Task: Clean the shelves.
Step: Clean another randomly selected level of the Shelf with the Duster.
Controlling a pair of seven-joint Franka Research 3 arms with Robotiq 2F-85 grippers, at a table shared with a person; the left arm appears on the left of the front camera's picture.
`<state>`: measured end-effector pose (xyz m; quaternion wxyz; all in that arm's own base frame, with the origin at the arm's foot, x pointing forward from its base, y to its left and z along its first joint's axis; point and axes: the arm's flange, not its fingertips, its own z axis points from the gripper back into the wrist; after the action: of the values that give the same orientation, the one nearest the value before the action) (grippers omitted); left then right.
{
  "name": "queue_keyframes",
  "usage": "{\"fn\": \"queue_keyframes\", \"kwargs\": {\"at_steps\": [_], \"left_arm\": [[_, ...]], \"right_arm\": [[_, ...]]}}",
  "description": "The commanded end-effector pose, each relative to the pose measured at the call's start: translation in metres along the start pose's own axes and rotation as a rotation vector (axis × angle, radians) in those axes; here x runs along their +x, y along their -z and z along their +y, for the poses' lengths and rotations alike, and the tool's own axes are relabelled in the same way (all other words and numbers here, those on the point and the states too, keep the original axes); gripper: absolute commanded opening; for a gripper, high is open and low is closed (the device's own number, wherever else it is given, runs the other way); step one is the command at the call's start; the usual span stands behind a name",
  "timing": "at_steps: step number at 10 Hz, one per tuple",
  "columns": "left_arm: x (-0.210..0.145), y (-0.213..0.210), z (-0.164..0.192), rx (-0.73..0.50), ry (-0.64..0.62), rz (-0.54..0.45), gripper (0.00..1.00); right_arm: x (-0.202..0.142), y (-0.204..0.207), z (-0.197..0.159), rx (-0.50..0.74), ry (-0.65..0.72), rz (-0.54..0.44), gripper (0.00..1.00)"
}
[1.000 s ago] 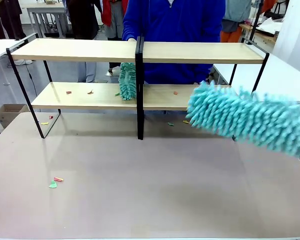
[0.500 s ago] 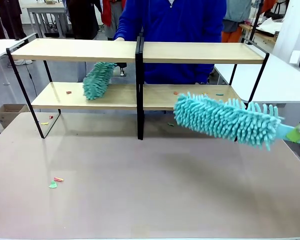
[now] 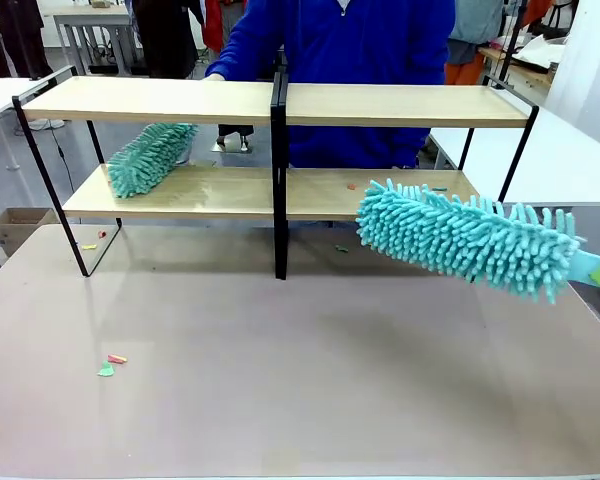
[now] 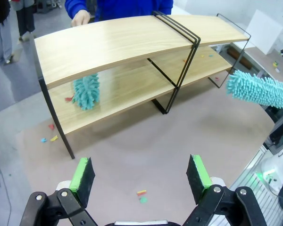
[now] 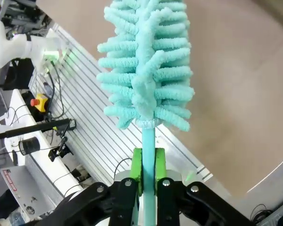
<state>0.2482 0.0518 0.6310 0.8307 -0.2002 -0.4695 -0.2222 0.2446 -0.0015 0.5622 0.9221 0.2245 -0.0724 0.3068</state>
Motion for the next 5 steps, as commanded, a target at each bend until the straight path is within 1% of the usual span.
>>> {"fn": "queue_keyframes", "kwargs": {"at_steps": [1,2,4,5], "left_arm": [[0.000,0.001,0.000,-0.003,-0.003,0.000,1.00],[0.000,0.001,0.000,-0.003,-0.003,0.000,1.00],[0.000,0.001,0.000,-0.003,-0.003,0.000,1.00],[0.000,0.001,0.000,-0.003,-0.003,0.000,1.00]], "right_arm": [[-0.023,-0.018,0.008,-0.017,0.035,0.002,0.12],[-0.041,-0.027,0.011,-0.022,0.048,0.005,0.12],[-0.079,-0.040,0.014,0.070,0.041,0.083,0.12],[-0.093,-0.049,0.010,0.083,0.046,0.086,0.12]]}}
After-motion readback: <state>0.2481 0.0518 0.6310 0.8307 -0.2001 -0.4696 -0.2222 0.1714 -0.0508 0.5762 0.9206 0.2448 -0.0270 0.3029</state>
